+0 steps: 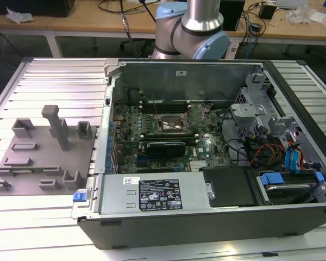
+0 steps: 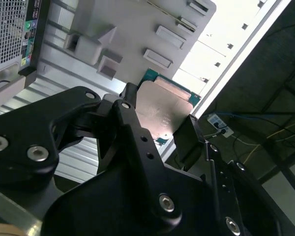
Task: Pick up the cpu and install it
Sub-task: 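Pick up the cpu and move it towards the insertion slot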
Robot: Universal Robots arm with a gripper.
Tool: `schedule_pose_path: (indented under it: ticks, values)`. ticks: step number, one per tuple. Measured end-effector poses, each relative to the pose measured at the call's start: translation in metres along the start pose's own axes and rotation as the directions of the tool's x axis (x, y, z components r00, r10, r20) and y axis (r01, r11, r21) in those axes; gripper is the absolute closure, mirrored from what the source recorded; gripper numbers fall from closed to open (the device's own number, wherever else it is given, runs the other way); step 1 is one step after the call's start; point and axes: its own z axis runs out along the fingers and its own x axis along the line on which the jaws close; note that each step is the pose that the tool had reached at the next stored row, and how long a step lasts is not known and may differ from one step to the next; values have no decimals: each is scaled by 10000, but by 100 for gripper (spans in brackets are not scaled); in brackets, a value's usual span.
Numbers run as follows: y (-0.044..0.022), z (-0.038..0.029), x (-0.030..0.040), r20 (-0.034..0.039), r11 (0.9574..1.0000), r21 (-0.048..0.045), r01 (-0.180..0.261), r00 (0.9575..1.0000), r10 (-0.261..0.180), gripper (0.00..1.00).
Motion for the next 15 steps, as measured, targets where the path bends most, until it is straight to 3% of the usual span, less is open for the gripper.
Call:
schedule_pose_path:
  ticks: [15]
  values:
    - [11, 7, -253, 0, 10000, 0, 0, 10000, 0, 45]
